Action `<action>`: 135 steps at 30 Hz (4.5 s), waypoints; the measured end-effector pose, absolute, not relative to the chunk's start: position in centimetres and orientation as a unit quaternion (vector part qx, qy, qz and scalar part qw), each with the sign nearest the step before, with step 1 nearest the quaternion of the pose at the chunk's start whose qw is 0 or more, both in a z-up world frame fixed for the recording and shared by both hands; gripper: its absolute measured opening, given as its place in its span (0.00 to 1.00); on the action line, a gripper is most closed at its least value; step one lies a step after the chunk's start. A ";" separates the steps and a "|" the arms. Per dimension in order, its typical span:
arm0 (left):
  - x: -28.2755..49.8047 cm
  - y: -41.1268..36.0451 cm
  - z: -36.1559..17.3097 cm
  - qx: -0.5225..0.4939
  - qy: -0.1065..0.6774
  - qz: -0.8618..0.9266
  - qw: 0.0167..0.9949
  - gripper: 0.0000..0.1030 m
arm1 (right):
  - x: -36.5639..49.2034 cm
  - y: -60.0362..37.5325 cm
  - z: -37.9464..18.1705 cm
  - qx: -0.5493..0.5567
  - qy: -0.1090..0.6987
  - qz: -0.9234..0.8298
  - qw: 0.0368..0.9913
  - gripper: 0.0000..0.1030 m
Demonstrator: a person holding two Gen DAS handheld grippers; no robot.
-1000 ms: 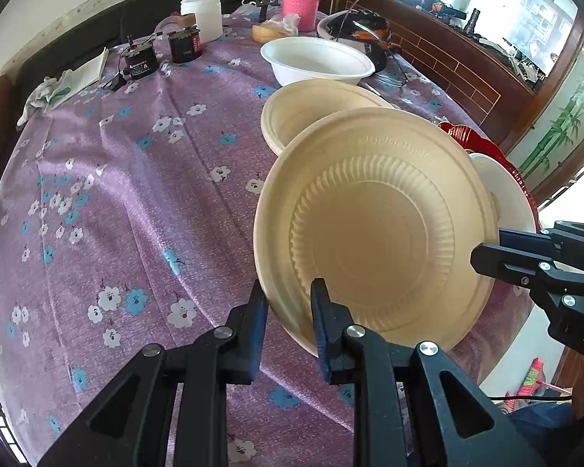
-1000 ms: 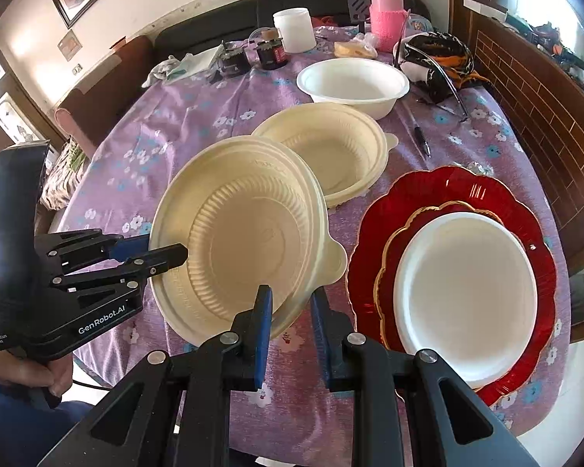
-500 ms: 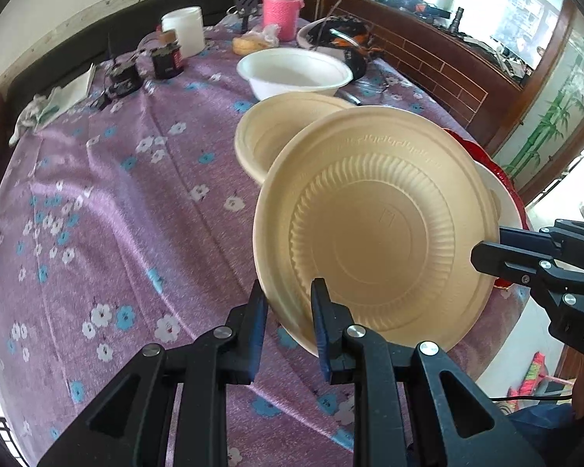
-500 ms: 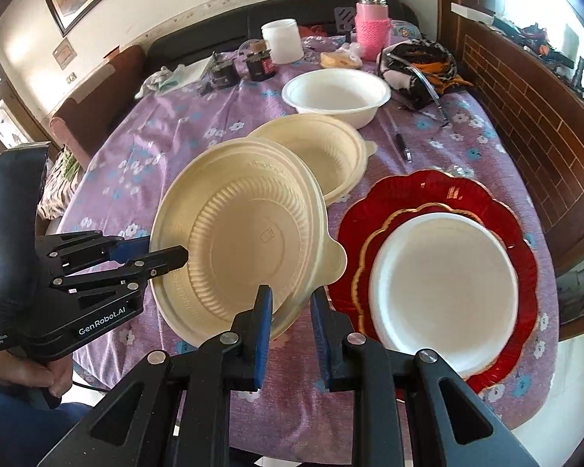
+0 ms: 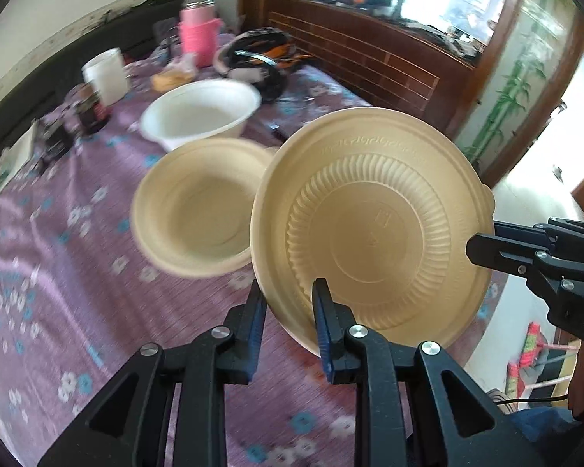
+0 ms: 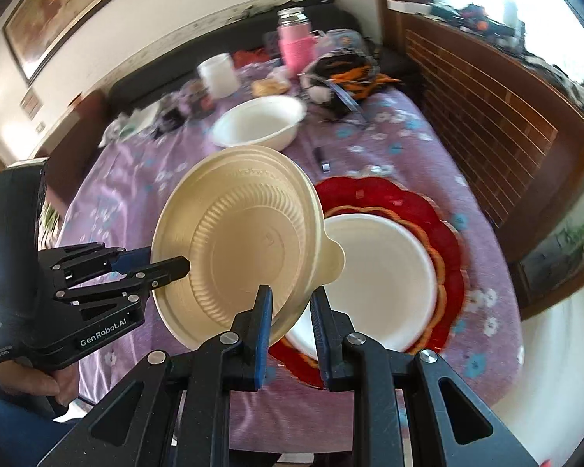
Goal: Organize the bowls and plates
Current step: 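Lift the beige bowl with the left gripper and carry it to the stack, then lower the beige bowl onto the white plate and open the left gripper, then move the left gripper to the second white plate and grasp its rim, then lift the white plate with the left gripper toward the stack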
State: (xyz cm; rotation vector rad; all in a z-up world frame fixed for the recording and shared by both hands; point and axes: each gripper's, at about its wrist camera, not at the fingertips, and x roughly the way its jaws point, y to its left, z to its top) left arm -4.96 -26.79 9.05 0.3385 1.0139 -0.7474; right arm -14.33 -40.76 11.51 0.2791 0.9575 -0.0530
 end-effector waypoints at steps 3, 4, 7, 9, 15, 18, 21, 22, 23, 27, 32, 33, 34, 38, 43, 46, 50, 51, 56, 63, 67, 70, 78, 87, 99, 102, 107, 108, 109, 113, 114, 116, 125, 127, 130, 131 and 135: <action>-5.2 -28.8 9.0 0.166 0.471 -0.363 0.787 0.23 | -14.9 -42.7 11.5 0.151 0.459 -0.045 0.874 0.21; -5.3 -29.5 8.9 0.170 0.471 -0.367 0.784 0.23 | -15.2 -43.2 11.5 0.156 0.460 -0.050 0.873 0.21; -5.6 -31.1 8.3 0.174 0.477 -0.379 0.774 0.23 | -15.8 -44.7 11.2 0.171 0.462 -0.065 0.868 0.21; -5.6 -31.9 7.7 0.175 0.483 -0.383 0.767 0.24 | -16.2 -45.7 10.9 0.181 0.465 -0.073 0.864 0.21; -5.9 -33.3 6.4 0.182 0.494 -0.387 0.757 0.24 | -16.8 -47.3 9.7 0.202 0.479 -0.084 0.850 0.22; -5.8 -33.6 6.1 0.183 0.497 -0.386 0.755 0.24 | -16.8 -47.8 9.1 0.209 0.486 -0.084 0.844 0.22; -5.9 -33.7 5.9 0.184 0.497 -0.386 0.755 0.24 | -16.7 -48.1 8.8 0.214 0.489 -0.085 0.841 0.22; -5.9 -33.7 5.9 0.184 0.497 -0.386 0.755 0.24 | -16.6 -48.1 8.7 0.215 0.489 -0.086 0.841 0.22; -5.9 -33.6 6.0 0.184 0.497 -0.386 0.756 0.25 | -16.6 -48.2 8.7 0.215 0.489 -0.086 0.841 0.22; -5.8 -33.6 6.1 0.183 0.493 -0.386 0.758 0.27 | -16.7 -48.2 8.7 0.213 0.489 -0.092 0.841 0.24; -5.9 -33.2 6.5 0.178 0.486 -0.386 0.763 0.39 | -17.2 -48.5 9.2 0.217 0.478 -0.108 0.845 0.44; -5.9 -33.1 6.6 0.177 0.485 -0.386 0.764 0.40 | -17.3 -48.6 9.4 0.218 0.475 -0.110 0.846 0.44; -5.9 -33.0 6.7 0.176 0.485 -0.386 0.765 0.43 | -17.4 -48.6 9.5 0.218 0.473 -0.112 0.846 0.44; -5.9 -32.5 7.2 0.171 0.480 -0.385 0.769 0.47 | -17.9 -48.5 10.4 0.214 0.458 -0.124 0.854 0.44; -5.8 -31.2 8.0 0.160 0.471 -0.384 0.778 0.48 | -18.3 -48.3 11.9 0.207 0.431 -0.145 0.866 0.44; -5.6 -30.0 8.4 0.152 0.467 -0.376 0.785 0.48 | -18.2 -47.9 12.8 0.202 0.417 -0.151 0.873 0.44; -4.7 -28.0 8.7 0.137 0.469 -0.362 0.794 0.48 | -17.2 -46.4 13.7 0.182 0.410 -0.138 0.883 0.44; -4.4 -27.3 8.8 0.132 0.470 -0.357 0.797 0.48 | -16.9 -46.0 13.8 0.180 0.410 -0.131 0.885 0.44; -2.7 -24.6 9.2 0.114 0.476 -0.333 0.805 0.49 | -14.9 -43.9 14.7 0.175 0.413 -0.081 0.890 0.44; 0.9 -20.8 10.5 0.102 0.475 -0.291 0.824 0.58 | -10.5 -42.8 16.3 0.204 0.420 -0.028 0.884 0.55; 4.0 -19.3 11.3 0.090 0.485 -0.270 0.827 0.59 | -7.1 -42.5 16.4 0.214 0.441 -0.018 0.871 0.61; 6.6 -18.9 11.8 0.089 0.488 -0.256 0.829 0.63 | -4.5 -42.6 16.2 0.213 0.452 -0.029 0.866 0.62; 15.6 -20.8 11.2 0.068 0.527 -0.241 0.812 0.67 | 3.7 -45.1 14.8 0.242 0.481 -0.038 0.842 0.62; 23.0 -25.1 7.2 0.027 0.580 -0.238 0.779 0.44 | 10.6 -47.2 10.1 0.278 0.520 -0.030 0.807 0.61; 25.2 -27.7 3.9 0.023 0.598 -0.243 0.763 0.10 | 14.8 -47.4 4.8 0.291 0.561 -0.025 0.775 0.21; 24.4 -27.9 4.5 0.041 0.587 -0.241 0.772 0.10 | 15.0 -46.8 4.9 0.288 0.558 -0.017 0.778 0.11; 23.2 -26.4 6.4 0.043 0.566 -0.248 0.785 0.10 | 14.8 -45.5 6.6 0.272 0.546 -0.012 0.792 0.11; 22.8 -25.8 6.9 0.042 0.561 -0.248 0.789 0.10 | 14.6 -45.2 6.9 0.272 0.544 -0.010 0.794 0.11; 22.5 -25.3 7.4 0.042 0.559 -0.247 0.791 0.10 | 14.4 -45.0 7.3 0.271 0.542 -0.006 0.795 0.11; 20.7 -22.7 9.4 0.032 0.542 -0.243 0.804 0.11 | 12.9 -42.8 9.8 0.255 0.529 0.023 0.809 0.11; 20.1 -21.7 9.8 0.026 0.538 -0.242 0.807 0.12 | 12.5 -42.1 10.4 0.249 0.526 0.031 0.813 0.11; 18.7 -19.7 10.7 0.011 0.532 -0.237 0.813 0.13 | 11.7 -41.0 11.2 0.240 0.520 0.046 0.819 0.12; 8.6 -12.2 10.9 0.003 0.534 -0.215 0.817 0.16 | 4.7 -33.8 11.8 0.209 0.546 0.136 0.800 0.12; 6.1 -11.3 10.3 0.010 0.540 -0.207 0.816 0.16 | 2.7 -32.6 10.9 0.206 0.560 0.148 0.789 0.12; 2.1 -10.3 9.1 0.025 0.548 -0.195 0.813 0.16 | -0.5 -31.4 9.4 0.203 0.581 0.162 0.771 0.12; 1.3 -9.9 8.9 0.026 0.551 -0.195 0.811 0.18 | -1.2 -31.1 9.0 0.201 0.586 0.163 0.768 0.12; -1.7 -9.9 6.3 0.045 0.574 -0.206 0.791 0.20 | -4.8 -30.4 6.4 0.207 0.619 0.157 0.741 0.13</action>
